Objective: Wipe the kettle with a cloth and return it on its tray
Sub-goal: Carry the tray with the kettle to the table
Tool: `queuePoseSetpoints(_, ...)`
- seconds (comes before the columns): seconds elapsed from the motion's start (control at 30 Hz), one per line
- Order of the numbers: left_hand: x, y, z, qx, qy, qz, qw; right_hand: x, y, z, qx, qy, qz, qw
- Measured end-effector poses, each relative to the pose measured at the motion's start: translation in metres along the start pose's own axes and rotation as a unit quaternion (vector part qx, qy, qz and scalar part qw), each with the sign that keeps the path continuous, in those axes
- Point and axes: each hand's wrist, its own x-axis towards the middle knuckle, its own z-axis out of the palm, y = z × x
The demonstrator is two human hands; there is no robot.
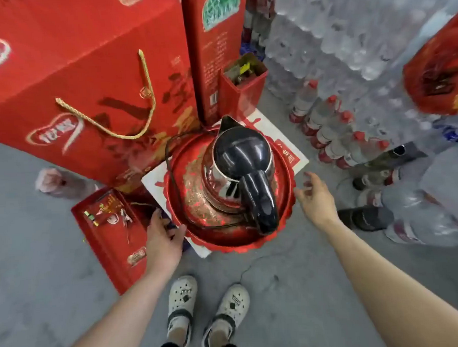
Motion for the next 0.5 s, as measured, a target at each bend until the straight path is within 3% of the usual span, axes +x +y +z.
queuePoseSetpoints(0.23, 0.034, -0.011, 0.014, 0.040, 0.027, -0.013, 0.999, 0.055, -0.011, 0.019, -0.022, -0.033, -0.014, 0.999)
queuePoseSetpoints(0.5, 0.045, -0.009, 0.005, 0.017, 0.021, 0.015, 1.000, 0.048, -0.002, 0.031, 0.095, -0.028, 0.068, 0.993)
